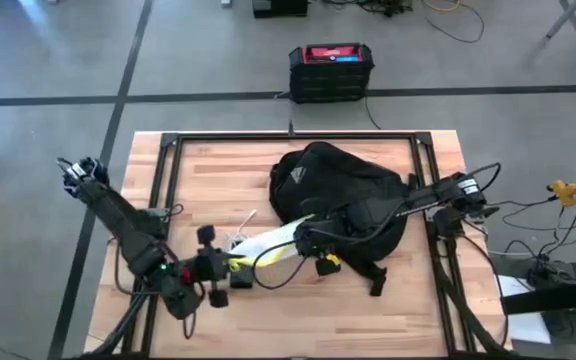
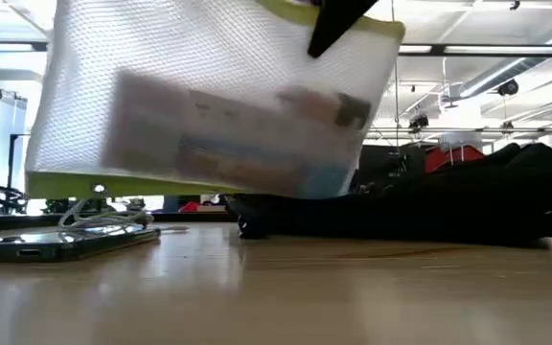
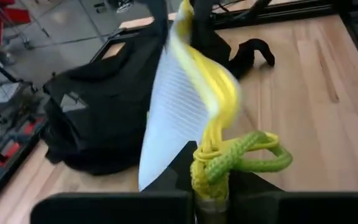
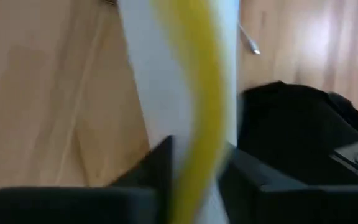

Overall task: Unpack backpack
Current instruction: Open the yellow green zip bag

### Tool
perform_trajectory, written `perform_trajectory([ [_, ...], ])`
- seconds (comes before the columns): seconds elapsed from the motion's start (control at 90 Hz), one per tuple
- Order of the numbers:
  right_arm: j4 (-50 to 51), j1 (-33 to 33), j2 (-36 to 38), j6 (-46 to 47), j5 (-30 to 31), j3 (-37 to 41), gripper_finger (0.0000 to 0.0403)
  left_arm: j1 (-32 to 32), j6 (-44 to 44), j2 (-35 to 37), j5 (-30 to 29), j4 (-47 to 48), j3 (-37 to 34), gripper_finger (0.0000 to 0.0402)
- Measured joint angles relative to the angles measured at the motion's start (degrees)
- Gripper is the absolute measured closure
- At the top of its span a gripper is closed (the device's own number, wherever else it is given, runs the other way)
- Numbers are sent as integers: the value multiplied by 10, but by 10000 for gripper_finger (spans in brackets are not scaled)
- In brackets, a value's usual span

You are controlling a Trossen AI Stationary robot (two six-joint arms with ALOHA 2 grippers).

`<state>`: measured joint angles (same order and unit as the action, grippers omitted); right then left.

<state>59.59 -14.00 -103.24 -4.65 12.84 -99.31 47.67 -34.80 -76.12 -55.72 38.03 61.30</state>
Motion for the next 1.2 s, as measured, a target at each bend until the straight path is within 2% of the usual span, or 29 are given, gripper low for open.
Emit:
perform_trajectory([
  [0.067,3,0,8,1,7,0,387,12,-25,0,-1,14,0,402],
  [0.211,27,4,28,16,15,0,395,35,-72,0,-2,39,-3,401],
  [0.289,38,6,33,18,22,0,400,47,-87,0,-25,45,-3,401],
  [0.389,31,4,37,5,22,-1,379,52,-94,0,-57,42,-3,401],
  [0.522,0,-17,37,-28,30,-11,323,50,-101,-4,-75,38,-3,401],
  [0.644,-107,-32,38,-67,72,-22,238,43,-135,-12,-110,37,-6,401],
  [0.744,-239,-40,33,-96,64,-19,186,38,-154,-15,-118,34,-6,401],
  [0.822,-314,-44,15,-120,52,-18,160,33,-157,-15,-122,26,-6,401],
  [1.0,-462,-49,-48,-143,-7,-16,150,30,-157,-15,-128,15,-7,401],
  [1.2,-554,-43,-94,-156,9,-16,175,30,-156,-16,-127,14,-7,401],
])
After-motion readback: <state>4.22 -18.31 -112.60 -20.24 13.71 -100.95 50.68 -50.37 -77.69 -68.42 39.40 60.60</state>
